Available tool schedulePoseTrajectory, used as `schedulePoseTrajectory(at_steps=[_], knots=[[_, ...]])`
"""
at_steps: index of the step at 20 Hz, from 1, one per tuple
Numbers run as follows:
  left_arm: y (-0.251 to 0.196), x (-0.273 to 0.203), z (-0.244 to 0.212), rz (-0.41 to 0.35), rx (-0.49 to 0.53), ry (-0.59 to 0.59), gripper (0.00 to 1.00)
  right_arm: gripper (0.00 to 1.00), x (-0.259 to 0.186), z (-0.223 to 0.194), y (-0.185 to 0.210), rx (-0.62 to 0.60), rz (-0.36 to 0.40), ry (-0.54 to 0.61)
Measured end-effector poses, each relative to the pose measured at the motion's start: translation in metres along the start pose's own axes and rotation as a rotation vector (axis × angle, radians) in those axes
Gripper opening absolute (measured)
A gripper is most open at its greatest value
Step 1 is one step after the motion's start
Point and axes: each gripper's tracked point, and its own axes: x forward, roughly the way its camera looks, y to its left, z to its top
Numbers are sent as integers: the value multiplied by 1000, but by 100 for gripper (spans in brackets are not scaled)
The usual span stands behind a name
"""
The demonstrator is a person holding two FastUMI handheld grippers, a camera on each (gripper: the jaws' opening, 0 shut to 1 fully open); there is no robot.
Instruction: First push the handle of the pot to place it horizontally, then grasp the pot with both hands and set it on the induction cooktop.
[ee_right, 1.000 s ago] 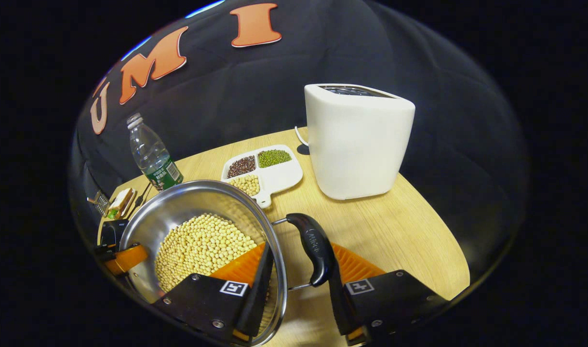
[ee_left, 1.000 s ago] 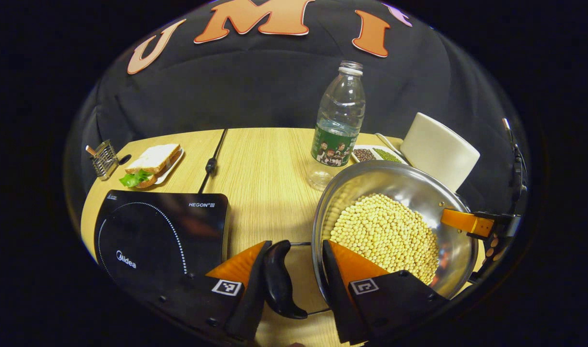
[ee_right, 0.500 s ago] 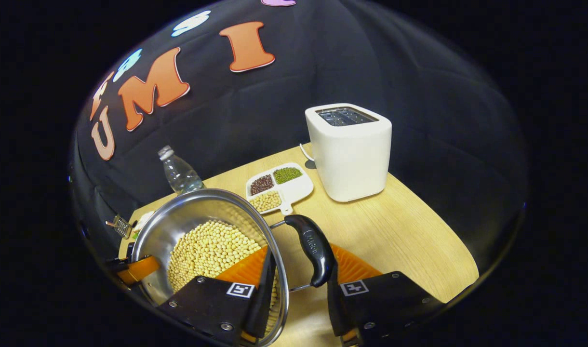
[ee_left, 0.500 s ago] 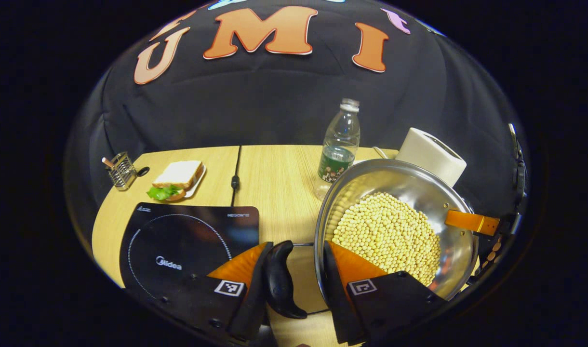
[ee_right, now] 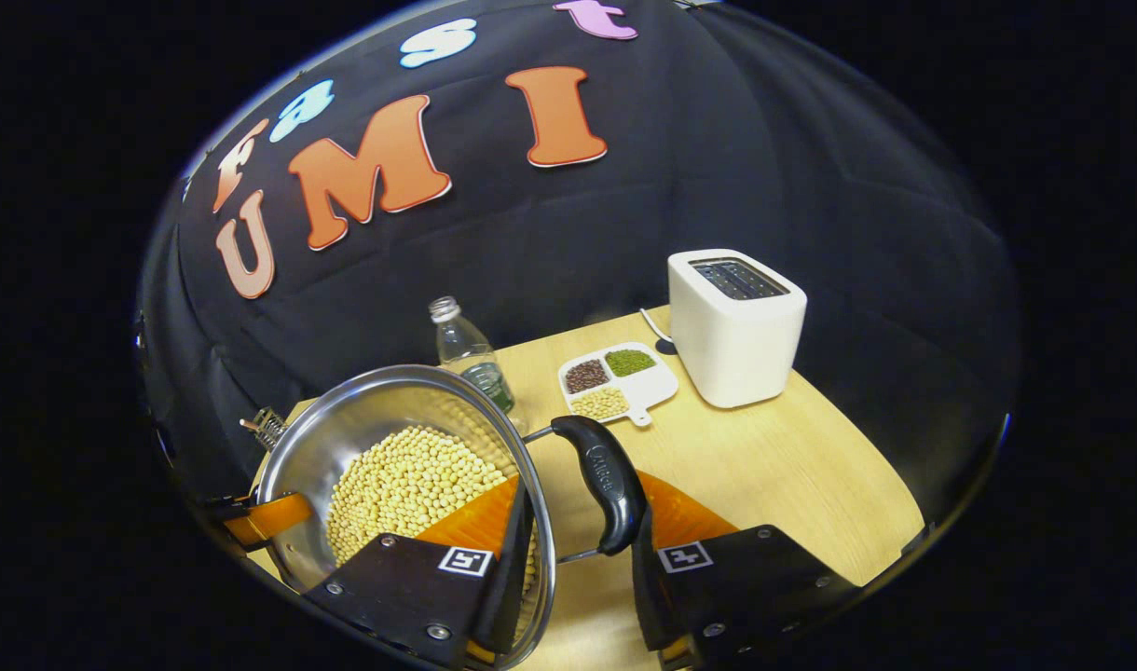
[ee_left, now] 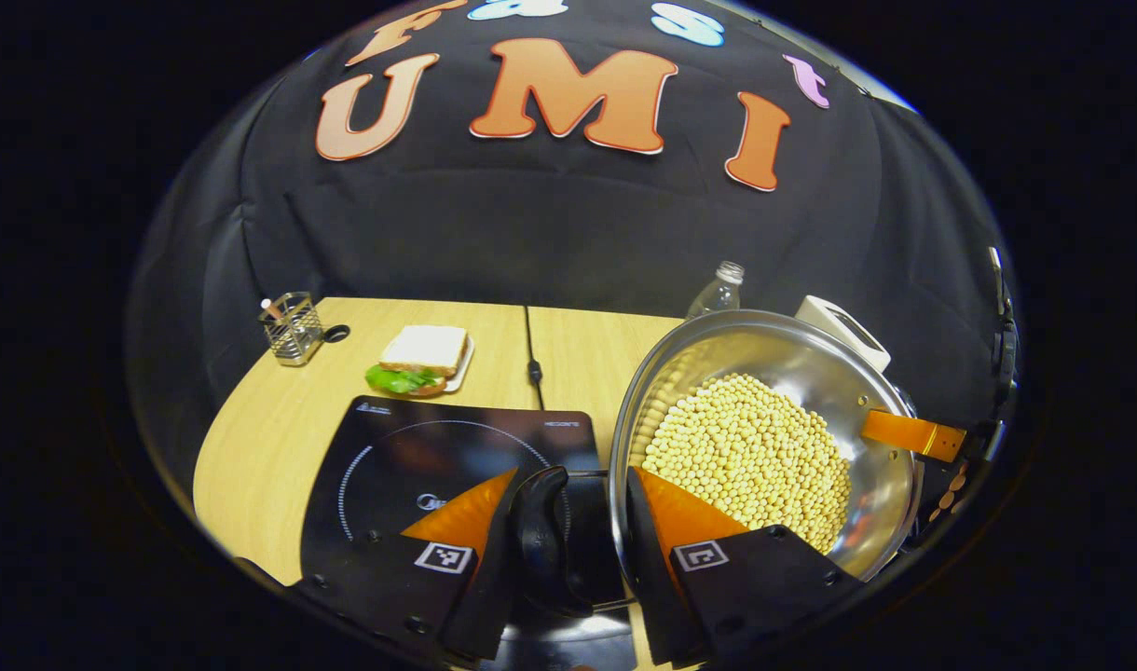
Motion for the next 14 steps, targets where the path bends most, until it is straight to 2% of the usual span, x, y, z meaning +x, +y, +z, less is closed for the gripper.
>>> schedulePoseTrajectory(at_steps=[2, 4, 5, 6, 7, 8, 14], knots=[[21, -8, 2, 20, -7, -5, 67, 50, -4, -4, 21, -4, 22, 5], [44, -15, 4, 39, -12, -7, 61, 50, -3, -9, 43, -9, 43, 14], [54, -17, 4, 49, -14, -7, 64, 50, -1, -11, 50, -10, 53, 20], [64, -18, 3, 59, -20, -5, 61, 50, 1, -14, 58, -15, 62, 26], [75, -21, 2, 69, -27, -4, 64, 50, 0, -16, 71, -22, 71, 32], [85, -24, 2, 78, -36, 0, 61, 50, 1, -18, 84, -30, 79, 39], [147, -24, -14, 131, -77, 36, 64, 50, 13, -45, 141, -63, 125, 95]])
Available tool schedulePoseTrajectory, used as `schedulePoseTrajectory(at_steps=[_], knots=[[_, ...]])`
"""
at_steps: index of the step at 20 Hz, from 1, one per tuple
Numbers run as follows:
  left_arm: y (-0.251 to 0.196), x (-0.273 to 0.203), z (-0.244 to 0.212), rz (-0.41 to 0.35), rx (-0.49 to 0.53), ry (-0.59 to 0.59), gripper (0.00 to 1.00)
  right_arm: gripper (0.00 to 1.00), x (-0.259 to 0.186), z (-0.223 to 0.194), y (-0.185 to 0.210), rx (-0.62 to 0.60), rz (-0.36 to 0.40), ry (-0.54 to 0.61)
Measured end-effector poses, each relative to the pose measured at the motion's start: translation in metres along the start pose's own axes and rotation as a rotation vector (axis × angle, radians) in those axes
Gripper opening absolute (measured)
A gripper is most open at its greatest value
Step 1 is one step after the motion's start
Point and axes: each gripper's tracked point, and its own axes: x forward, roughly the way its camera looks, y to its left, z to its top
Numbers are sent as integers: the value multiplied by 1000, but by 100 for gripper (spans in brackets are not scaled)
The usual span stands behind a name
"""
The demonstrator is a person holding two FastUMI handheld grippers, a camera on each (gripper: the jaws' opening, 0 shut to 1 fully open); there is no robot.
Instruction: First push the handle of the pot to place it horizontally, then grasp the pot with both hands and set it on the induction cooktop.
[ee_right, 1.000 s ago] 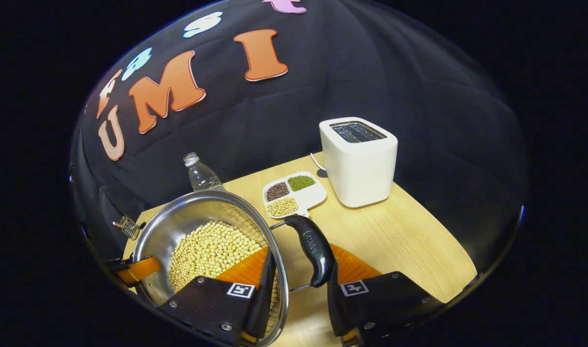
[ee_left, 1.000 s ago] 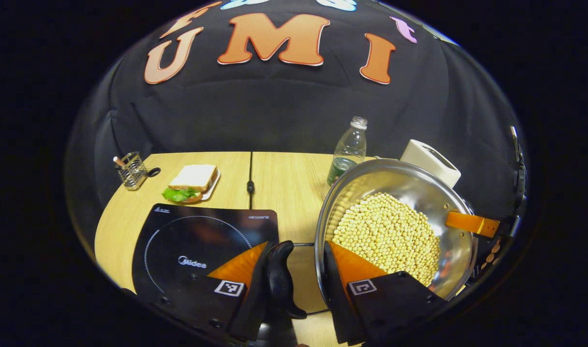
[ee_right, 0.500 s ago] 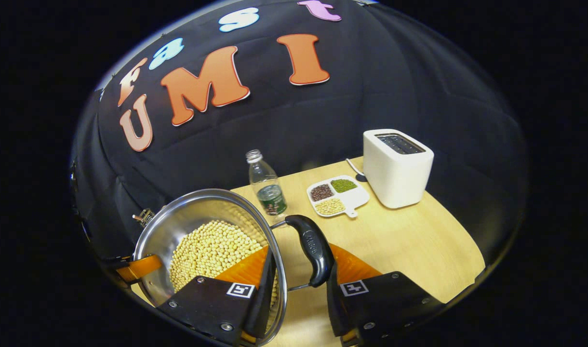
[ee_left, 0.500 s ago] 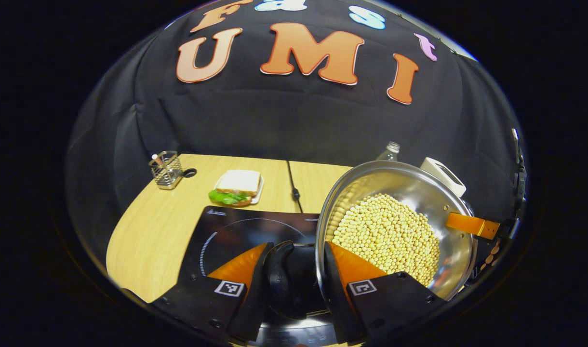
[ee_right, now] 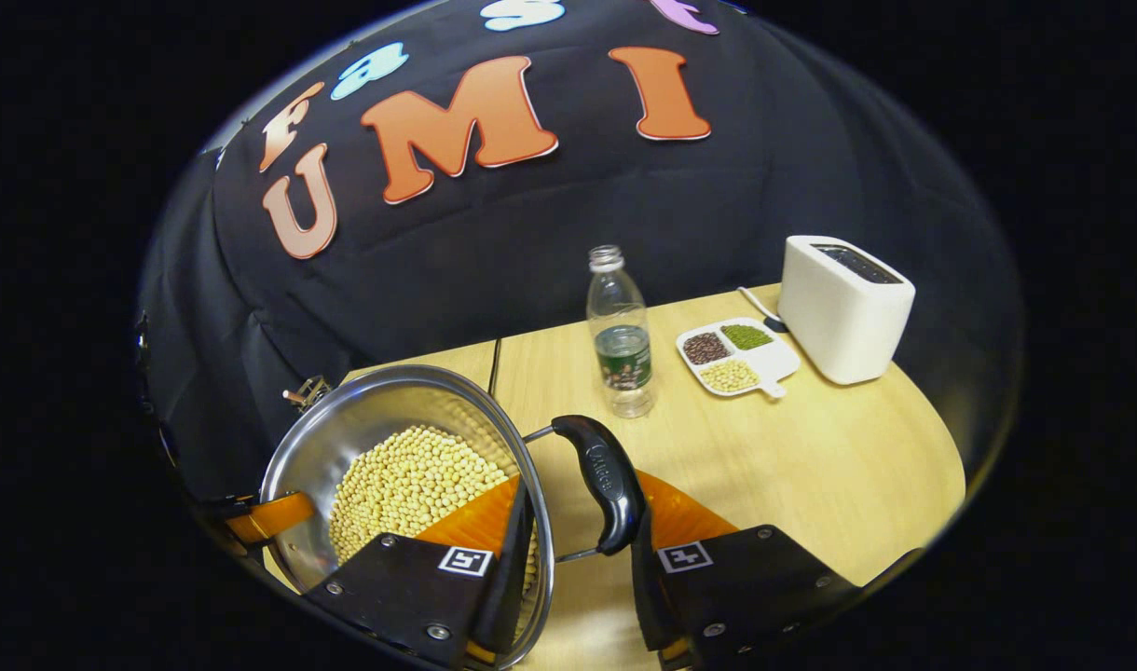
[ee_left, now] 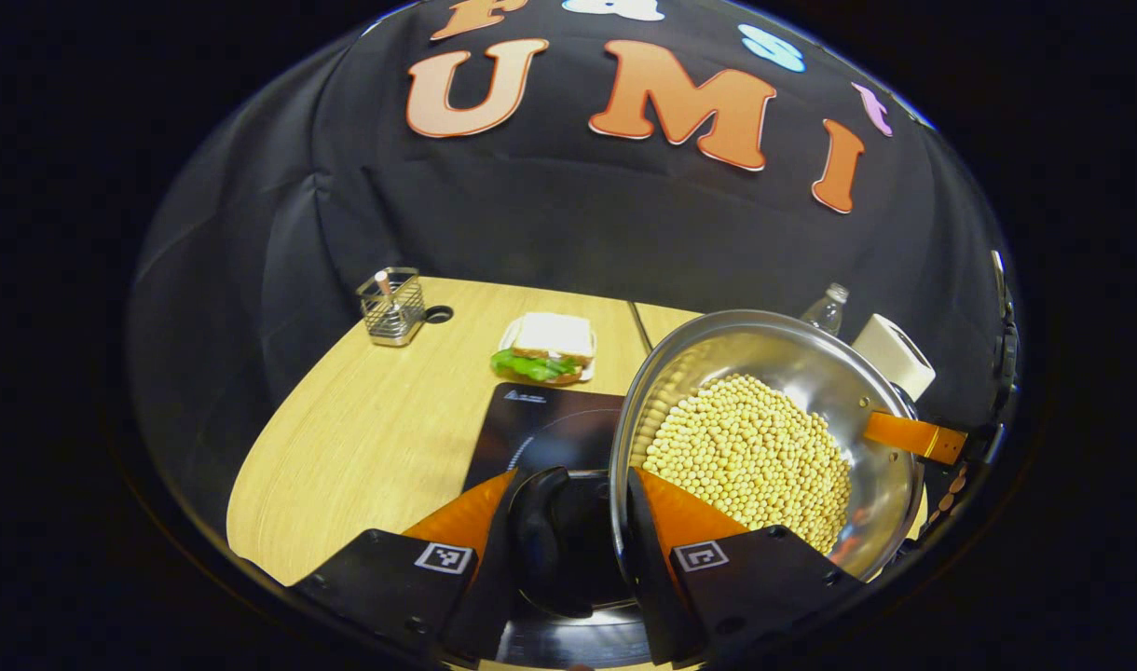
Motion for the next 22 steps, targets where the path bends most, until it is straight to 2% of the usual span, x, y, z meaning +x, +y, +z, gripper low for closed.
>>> schedulePoseTrajectory(at_steps=[1, 2, 3, 6, 9, 10, 11, 13, 16, 17, 18, 19, 20, 21, 22], knots=[[9, 2, -3, 7, -4, 8, 67, 50, 3, -5, 7, -2, 8, 15], [17, 2, -5, 12, -9, 17, 67, 46, 7, -10, 14, -1, 13, 27], [24, 5, -9, 15, -14, 24, 67, 50, 10, -13, 20, -3, 16, 38], [45, 12, -16, 16, -30, 35, 61, 50, 18, -22, 35, -21, 19, 57], [58, 20, -25, 10, -44, 63, 61, 50, 20, -36, 43, -34, 14, 94], [60, 22, -27, 8, -48, 69, 64, 50, 22, -38, 45, -37, 10, 97], [61, 24, -28, 5, -52, 72, 61, 50, 23, -40, 45, -39, 4, 101], [60, 25, -29, -3, -54, 81, 61, 50, 20, -45, 45, -34, -8, 122], [59, 29, -34, 0, -51, 104, 65, 50, 21, -50, 45, -34, -19, 136], [58, 28, -34, 4, -46, 109, 63, 51, 19, -50, 45, -37, -23, 138], [59, 29, -30, 9, -40, 108, 68, 52, 21, -52, 45, -40, -22, 138], [59, 29, -32, 16, -40, 108, 65, 52, 21, -51, 45, -43, -19, 133], [60, 27, -32, 26, -44, 105, 69, 53, 23, -52, 46, -50, -12, 132], [60, 24, -22, 38, -43, 74, 68, 55, 21, -52, 46, -59, -4, 135], [63, 20, -9, 59, -31, 30, 76, 57, 19, -51, 44, -67, -3, 132]])
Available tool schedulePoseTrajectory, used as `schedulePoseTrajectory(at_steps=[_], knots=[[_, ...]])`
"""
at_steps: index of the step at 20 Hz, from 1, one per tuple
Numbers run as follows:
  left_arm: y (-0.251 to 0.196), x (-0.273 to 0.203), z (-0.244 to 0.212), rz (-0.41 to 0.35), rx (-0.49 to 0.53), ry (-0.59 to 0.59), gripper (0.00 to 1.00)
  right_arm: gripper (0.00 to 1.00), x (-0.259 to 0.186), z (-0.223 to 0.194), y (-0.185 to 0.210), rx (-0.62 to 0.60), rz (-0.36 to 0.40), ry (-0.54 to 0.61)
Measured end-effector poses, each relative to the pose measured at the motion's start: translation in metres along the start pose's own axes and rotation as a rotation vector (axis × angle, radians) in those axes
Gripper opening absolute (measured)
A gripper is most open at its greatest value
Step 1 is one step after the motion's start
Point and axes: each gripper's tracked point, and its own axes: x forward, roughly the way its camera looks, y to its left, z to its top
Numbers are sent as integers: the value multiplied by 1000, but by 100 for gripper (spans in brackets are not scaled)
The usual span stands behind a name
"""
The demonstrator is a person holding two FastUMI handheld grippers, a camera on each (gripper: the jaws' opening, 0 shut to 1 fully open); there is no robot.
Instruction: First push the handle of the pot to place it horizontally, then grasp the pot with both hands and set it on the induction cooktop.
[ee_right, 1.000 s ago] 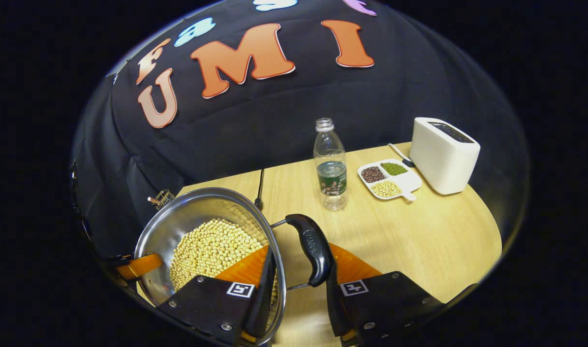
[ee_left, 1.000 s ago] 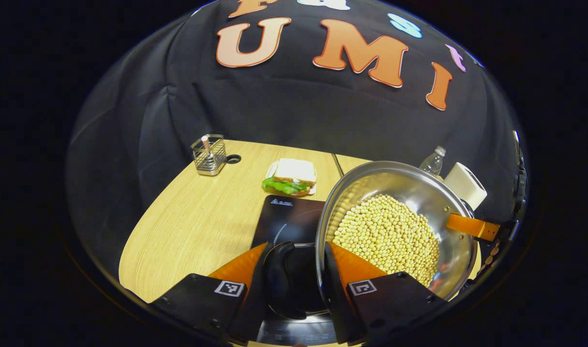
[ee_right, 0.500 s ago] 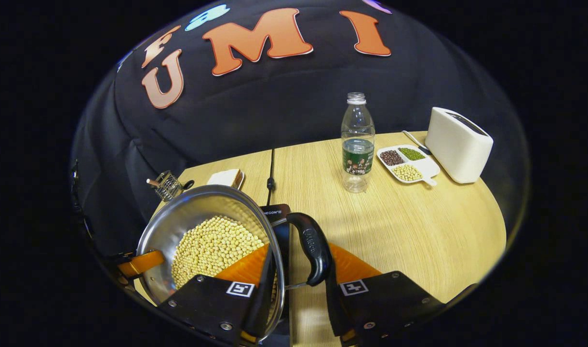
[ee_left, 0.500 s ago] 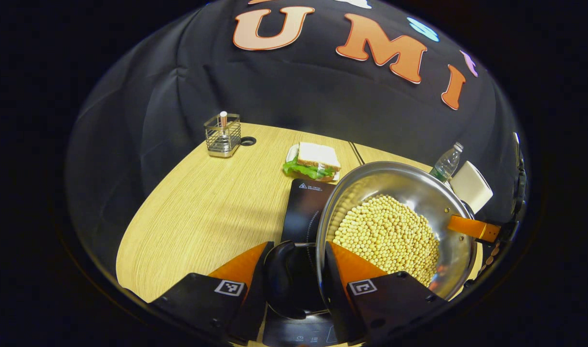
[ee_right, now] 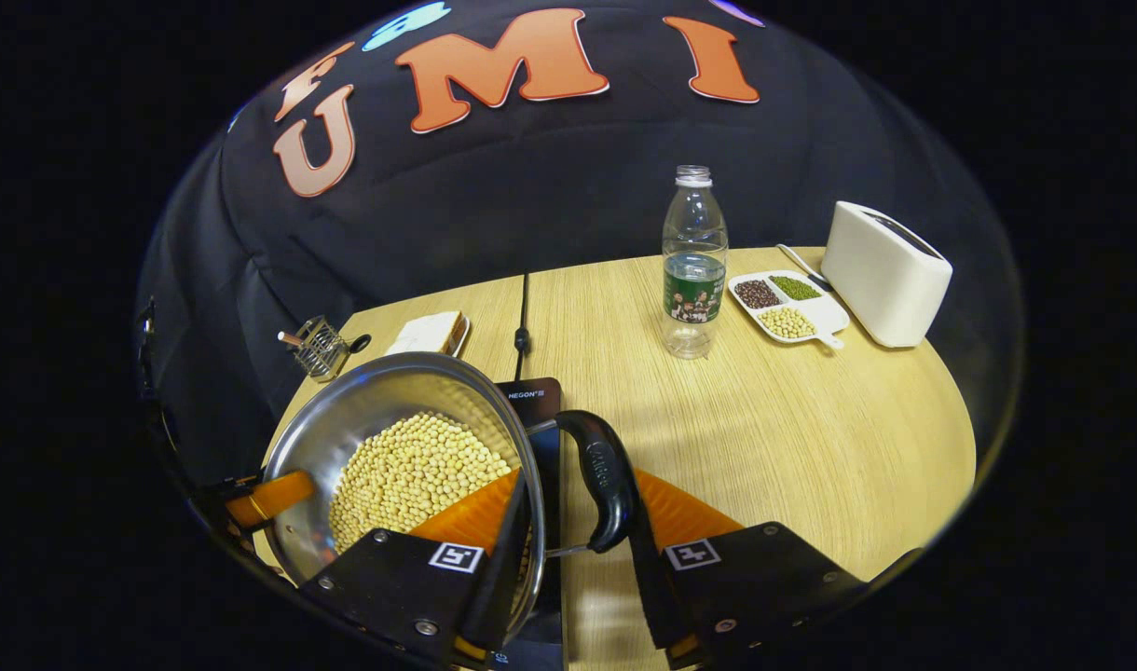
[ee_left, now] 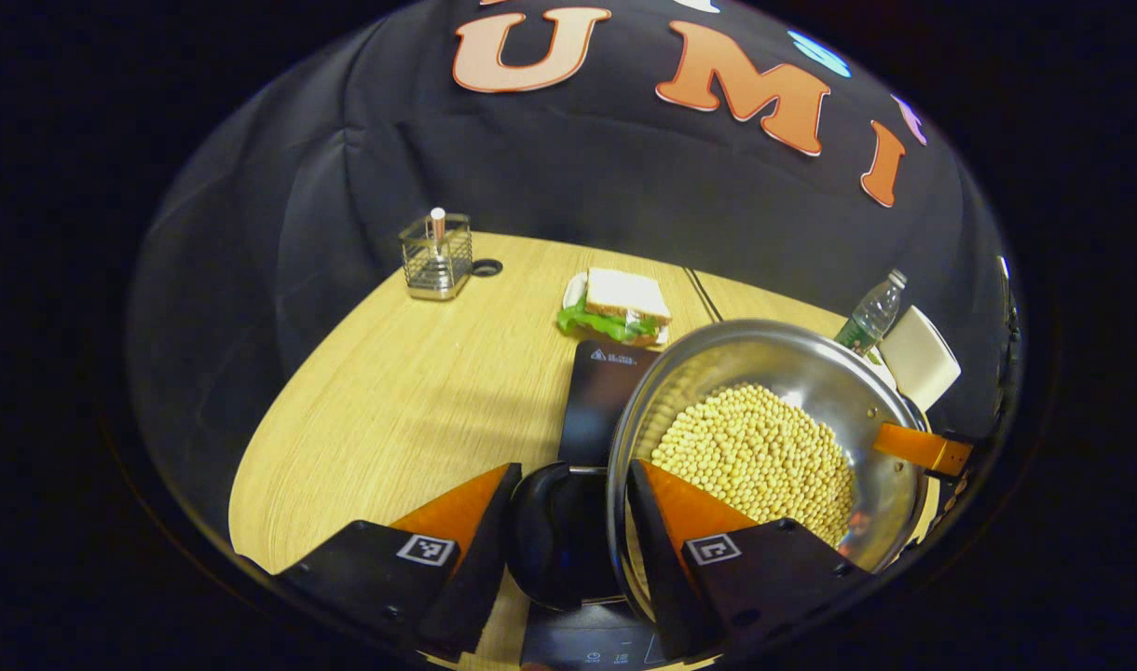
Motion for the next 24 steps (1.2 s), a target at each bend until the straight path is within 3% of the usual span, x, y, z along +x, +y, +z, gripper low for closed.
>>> schedulePoseTrajectory(at_steps=[1, 2, 5, 8, 13, 18, 24], knots=[[-2, -10, 15, 8, 12, -51, 78, 54, -5, 6, -3, -11, -5, -22], [-4, -22, 30, 24, 22, -95, 90, 66, -11, 17, -4, -15, 5, -62], [-17, -60, 68, 23, 29, -215, 95, 93, -57, 52, -21, -39, -13, -189], [-30, -114, 112, 29, 39, -369, 96, 94, -114, 88, -42, -66, -37, -317], [-54, -210, 165, -24, 22, -572, 98, 94, -220, 137, -85, -101, -99, -522], [-61, -291, 174, -77, 22, -696, 100, 94, -316, 161, -111, -105, -105, -676], [-58, -362, 200, -92, -2, -836, 99, 93, -391, 171, -142, -119, -151, -785]])
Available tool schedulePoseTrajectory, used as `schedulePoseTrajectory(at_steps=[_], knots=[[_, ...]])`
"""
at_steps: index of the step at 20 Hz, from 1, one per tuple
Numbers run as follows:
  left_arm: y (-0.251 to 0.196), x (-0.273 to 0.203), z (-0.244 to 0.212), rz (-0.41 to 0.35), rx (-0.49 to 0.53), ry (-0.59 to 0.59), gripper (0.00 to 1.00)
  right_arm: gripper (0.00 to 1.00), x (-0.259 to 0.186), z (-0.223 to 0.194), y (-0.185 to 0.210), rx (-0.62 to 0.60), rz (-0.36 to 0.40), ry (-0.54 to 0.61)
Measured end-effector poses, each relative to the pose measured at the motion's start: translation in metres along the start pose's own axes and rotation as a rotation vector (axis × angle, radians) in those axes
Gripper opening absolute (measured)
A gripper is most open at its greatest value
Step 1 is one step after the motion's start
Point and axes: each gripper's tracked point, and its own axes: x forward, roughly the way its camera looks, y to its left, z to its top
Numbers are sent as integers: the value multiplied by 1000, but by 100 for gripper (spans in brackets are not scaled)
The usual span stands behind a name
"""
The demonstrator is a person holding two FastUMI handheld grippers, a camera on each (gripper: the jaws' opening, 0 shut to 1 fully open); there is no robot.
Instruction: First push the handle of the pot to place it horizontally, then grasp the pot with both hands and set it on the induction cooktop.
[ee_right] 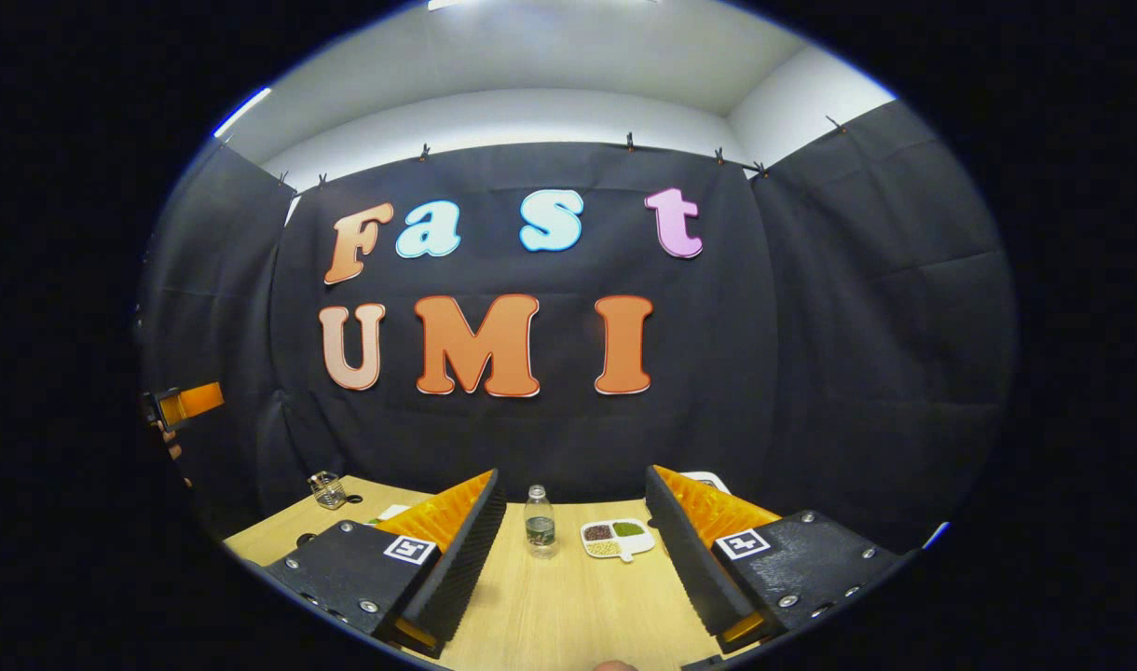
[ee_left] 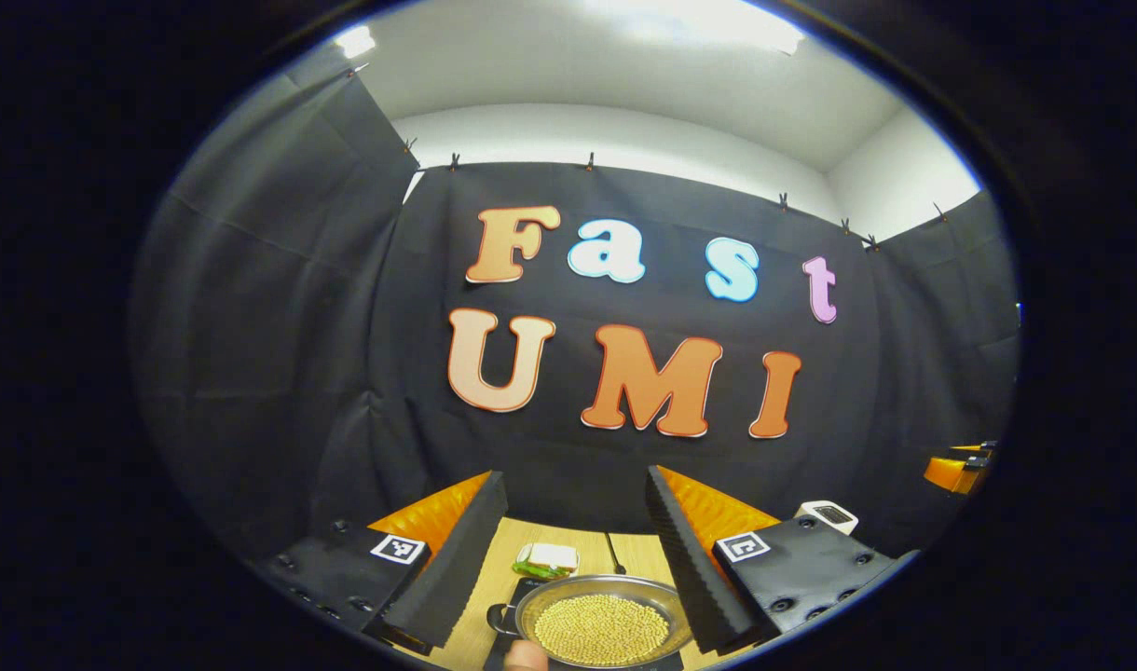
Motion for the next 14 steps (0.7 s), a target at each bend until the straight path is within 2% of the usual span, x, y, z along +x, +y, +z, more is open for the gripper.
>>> schedulePoseTrajectory(at_steps=[1, 2, 4, 5, 6, 14], knots=[[-6, -4, 4, -17, 3, -10, 96, 93, -5, 4, -8, -1, -13, -9], [-15, -8, 5, -46, 1, -10, 98, 96, -8, 8, -12, 3, -16, -15], [-29, -16, 11, -89, -12, -11, 100, 94, -14, 14, -17, 11, -23, -25], [-30, -17, 18, -97, -15, -25, 98, 93, -17, 17, -21, 13, -27, -33], [-29, -20, 24, -94, -12, -40, 96, 93, -19, 19, -23, 14, -29, -43], [-34, -34, 29, -104, -12, -69, 99, 93, -27, 12, -16, 6, -8, -36]])
